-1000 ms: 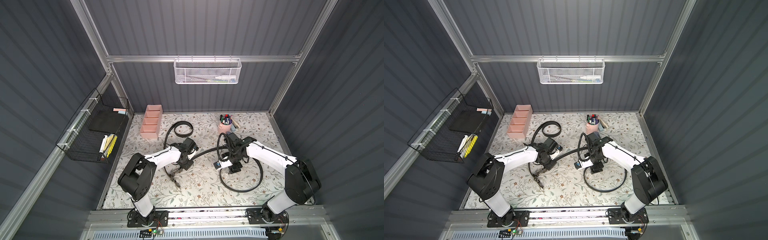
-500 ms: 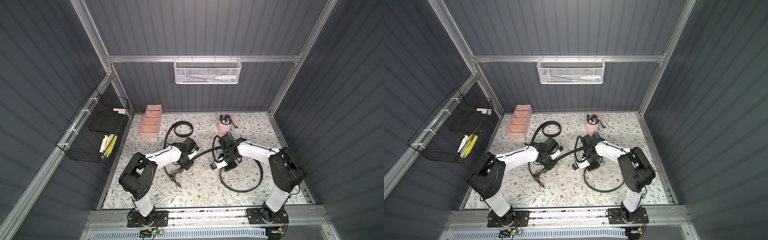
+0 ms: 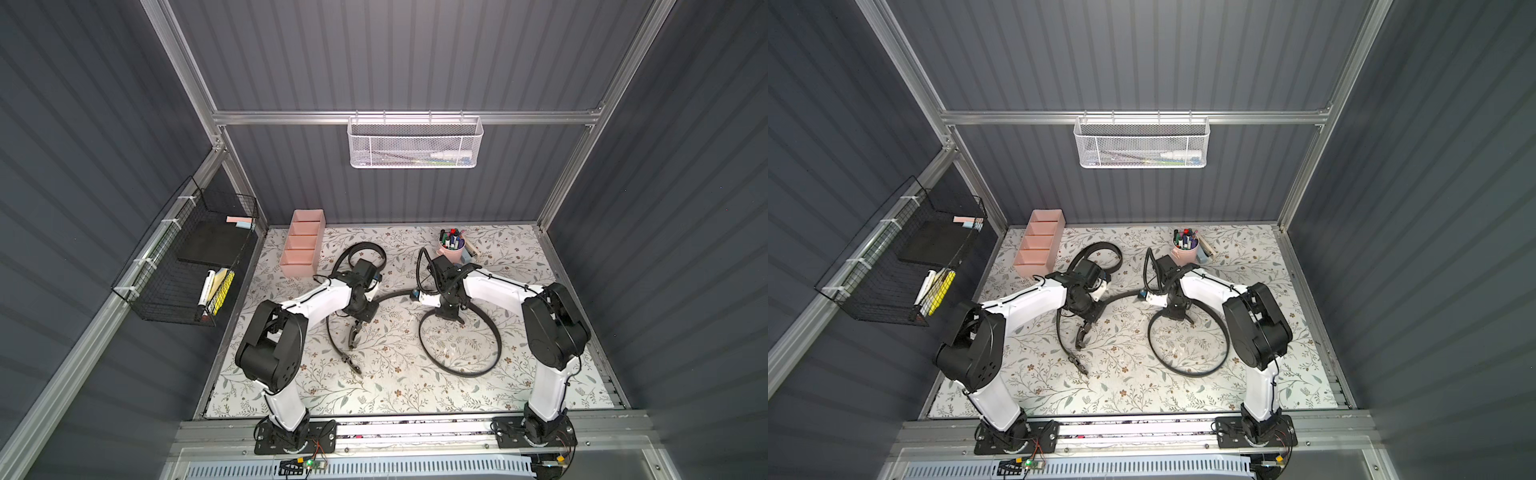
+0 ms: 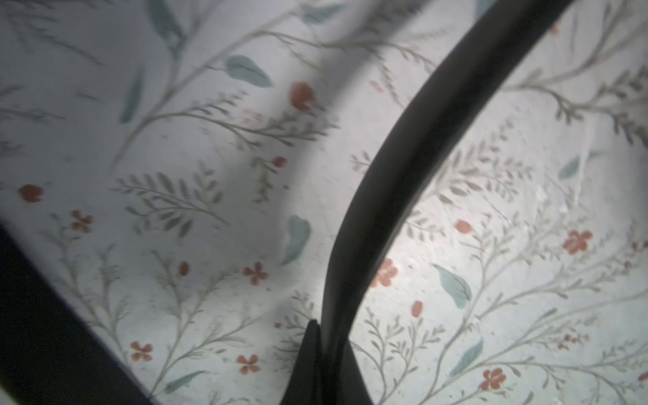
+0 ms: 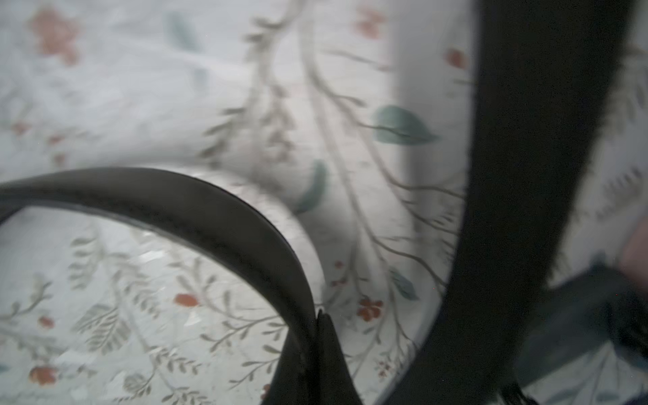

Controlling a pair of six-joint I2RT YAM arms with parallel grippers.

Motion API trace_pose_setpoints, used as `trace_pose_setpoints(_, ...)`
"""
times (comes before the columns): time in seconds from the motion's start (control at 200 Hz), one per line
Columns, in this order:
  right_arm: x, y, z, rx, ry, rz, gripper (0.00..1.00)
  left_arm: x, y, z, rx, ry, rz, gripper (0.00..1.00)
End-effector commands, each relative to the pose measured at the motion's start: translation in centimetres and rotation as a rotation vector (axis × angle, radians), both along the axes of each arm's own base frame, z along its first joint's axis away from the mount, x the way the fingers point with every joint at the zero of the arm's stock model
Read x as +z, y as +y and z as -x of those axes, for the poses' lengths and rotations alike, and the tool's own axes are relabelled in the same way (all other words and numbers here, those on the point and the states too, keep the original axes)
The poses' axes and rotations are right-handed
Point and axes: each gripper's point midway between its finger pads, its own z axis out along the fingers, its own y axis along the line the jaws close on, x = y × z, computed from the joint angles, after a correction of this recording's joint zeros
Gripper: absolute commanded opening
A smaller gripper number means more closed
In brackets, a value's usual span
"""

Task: Place the belts into the storage roll
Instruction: Roll the belt at the center of the board.

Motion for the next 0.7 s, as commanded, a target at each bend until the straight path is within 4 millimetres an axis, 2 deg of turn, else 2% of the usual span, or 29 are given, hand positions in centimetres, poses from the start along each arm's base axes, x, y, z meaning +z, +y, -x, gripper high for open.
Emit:
trace_pose_setpoints(0.0,0.5,-4.0,-0.4,-0.556,0.003,0.015,0.0,0.8,0.0,-0.5,0.075,0.034,0.037,0.0)
trace_pose_setpoints(0.11,1.4,-5.2,-0.1,-0.882,0.021,-0.053,0.0,0.4,-0.2,0.6,0.137,0.069,0.078,0.0)
trace_pose_setpoints(0.285,0.4,-4.9,2.9,-1.299,0.167,-0.075,0.0,-1.9,-1.7,5.6,0.245,0.164,0.159,0.0)
trace_pose_setpoints(0.38,-0.1,-3.6,3.6,-1.452,0.225,-0.131,0.0,-2.6,-2.8,8.5,0.271,0.187,0.177,0.0)
trace_pose_setpoints(0.5,0.3,-2.8,3.6,-1.61,0.206,-0.208,0.0,-3.0,-4.3,10.9,0.343,0.204,0.249,0.0)
trace_pose_setpoints(0.675,-0.6,-1.5,4.0,-1.808,0.25,-0.292,0.0,-2.8,-6.7,12.5,0.379,0.227,0.355,0.0)
trace_pose_setpoints(0.695,-0.7,-1.5,4.1,-1.825,0.253,-0.288,0.0,-2.7,-6.9,12.7,0.373,0.228,0.353,0.06)
